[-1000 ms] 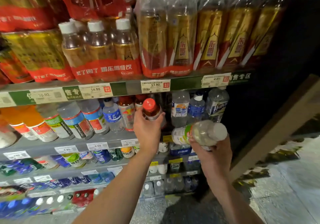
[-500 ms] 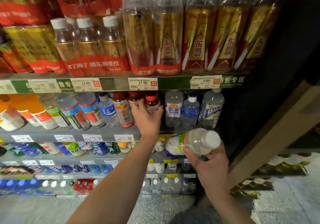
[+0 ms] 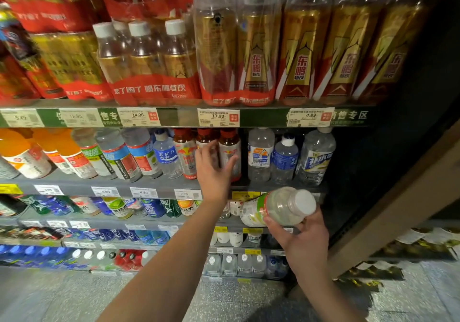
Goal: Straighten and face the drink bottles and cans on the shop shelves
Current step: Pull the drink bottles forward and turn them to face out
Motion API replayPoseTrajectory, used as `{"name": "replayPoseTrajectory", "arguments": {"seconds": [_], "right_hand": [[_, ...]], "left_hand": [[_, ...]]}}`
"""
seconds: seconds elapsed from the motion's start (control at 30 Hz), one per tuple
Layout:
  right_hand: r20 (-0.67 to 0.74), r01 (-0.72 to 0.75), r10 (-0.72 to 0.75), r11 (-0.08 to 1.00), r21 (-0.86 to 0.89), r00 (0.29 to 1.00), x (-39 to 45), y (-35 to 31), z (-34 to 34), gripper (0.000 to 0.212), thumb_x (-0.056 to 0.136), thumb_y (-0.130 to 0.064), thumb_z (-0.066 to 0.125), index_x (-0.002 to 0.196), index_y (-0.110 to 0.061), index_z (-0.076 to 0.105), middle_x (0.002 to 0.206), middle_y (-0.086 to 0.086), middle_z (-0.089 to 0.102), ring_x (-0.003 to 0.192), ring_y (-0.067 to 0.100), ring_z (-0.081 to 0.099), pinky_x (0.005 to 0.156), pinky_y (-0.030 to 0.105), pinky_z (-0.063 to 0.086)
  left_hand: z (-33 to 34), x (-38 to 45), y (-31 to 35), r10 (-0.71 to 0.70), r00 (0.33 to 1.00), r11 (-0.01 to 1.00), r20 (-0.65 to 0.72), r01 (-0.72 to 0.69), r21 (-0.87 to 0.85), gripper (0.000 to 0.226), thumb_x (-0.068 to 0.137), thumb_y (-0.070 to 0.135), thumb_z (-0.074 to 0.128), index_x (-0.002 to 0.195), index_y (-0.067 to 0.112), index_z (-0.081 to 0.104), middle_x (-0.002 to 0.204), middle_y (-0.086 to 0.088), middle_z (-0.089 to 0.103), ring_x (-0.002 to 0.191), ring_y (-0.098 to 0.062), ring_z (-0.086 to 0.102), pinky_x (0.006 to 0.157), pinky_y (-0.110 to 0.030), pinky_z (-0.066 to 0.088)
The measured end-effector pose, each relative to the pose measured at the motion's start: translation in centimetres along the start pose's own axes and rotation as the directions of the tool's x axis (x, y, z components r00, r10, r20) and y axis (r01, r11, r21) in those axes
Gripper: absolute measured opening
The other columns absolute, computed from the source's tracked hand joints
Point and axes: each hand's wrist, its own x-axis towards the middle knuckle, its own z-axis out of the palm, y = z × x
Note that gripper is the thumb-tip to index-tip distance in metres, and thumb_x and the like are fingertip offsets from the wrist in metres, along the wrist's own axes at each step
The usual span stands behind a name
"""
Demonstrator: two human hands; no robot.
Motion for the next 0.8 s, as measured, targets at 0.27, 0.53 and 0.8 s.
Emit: {"name": "replayPoseTrajectory", "arguments": {"seconds": [0.27, 0.53, 0.8], "right_hand": [[-0.038, -0.048, 0.050, 0.997, 0.054, 0.998, 0.1, -0.4, 3.0, 0.061, 0.056, -0.040, 0.089, 0.101, -0.061, 0.055, 0.101, -0.038, 0.065, 0.091, -0.013, 0.066, 0.070, 0.002, 0.048], [-0.054, -0.072, 0.072, 0.997, 0.001, 0.996, 0.6, -1.4, 7.1, 0.064, 0.065, -0.031, 0.093, 0.106, -0.059, 0.051, 0.101, -0.039, 0.065, 0.092, -0.017, 0.063, 0.082, 0.015, 0.048], [-0.060, -0.116, 0.124, 0.986, 0.118, 0.991, -0.4, -1.7, 9.7, 0.075, 0.064, -0.020, 0.093, 0.125, -0.044, 0.057, 0.111, -0.026, 0.070, 0.099, -0.003, 0.069, 0.077, 0.014, 0.056]], "left_hand": [[-7.7, 1.4, -4.7, -0.061, 0.977, 0.998, -0.202, 0.061, -0.010, 0.026, 0.078, 0.030, 0.075, 0.098, 0.025, 0.059, 0.103, 0.006, 0.053, 0.093, -0.021, 0.058, 0.085, -0.044, 0.051], [-10.1, 5.4, -6.6, -0.022, 0.999, 0.987, 0.032, 0.017, 0.159, 0.062, 0.087, 0.027, 0.073, 0.140, 0.013, 0.044, 0.148, -0.005, 0.045, 0.137, -0.020, 0.043, 0.105, -0.032, 0.041], [-10.5, 8.0, -6.5, -0.125, 0.982, 0.963, 0.141, 0.086, 0.254, 0.060, 0.082, 0.021, 0.078, 0.122, 0.018, 0.033, 0.128, -0.011, 0.057, 0.111, -0.037, 0.063, 0.083, -0.047, 0.054]]}}
